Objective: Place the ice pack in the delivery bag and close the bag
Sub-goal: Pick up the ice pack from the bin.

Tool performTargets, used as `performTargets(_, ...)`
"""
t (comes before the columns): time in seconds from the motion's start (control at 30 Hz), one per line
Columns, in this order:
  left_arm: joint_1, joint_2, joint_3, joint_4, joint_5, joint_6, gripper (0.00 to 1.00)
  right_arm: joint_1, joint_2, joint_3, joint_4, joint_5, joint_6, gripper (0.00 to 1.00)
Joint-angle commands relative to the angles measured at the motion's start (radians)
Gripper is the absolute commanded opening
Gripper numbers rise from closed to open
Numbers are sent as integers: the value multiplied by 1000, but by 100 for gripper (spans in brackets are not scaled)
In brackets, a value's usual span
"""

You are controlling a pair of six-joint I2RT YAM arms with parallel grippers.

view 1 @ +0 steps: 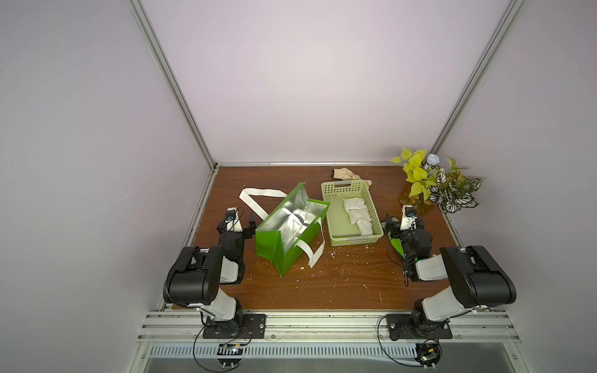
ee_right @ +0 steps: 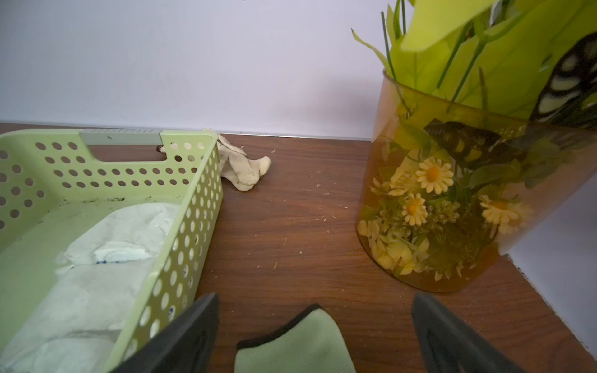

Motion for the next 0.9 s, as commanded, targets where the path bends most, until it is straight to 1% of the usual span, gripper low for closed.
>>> performTargets(0.0, -8, -10, -2, -1, -4, 4, 98, 1, 0, 2, 26, 20, 9, 99)
performTargets(0.43, -8, -12, -2, -1, -6, 3, 98, -2, -1, 2, 24, 7, 12, 99)
performTargets(0.53, -9, -11, -2, -1, -4, 4, 98, -1, -2, -4, 33, -56, -17, 99)
performTargets(0.77, -7, -28, -22, 22, 12, 8, 98, -2, 0, -155, 321, -1, 1, 99)
performTargets(0.87, -5, -137, -83, 43, -37, -8, 98, -2, -11, -184, 377, 12, 6, 99)
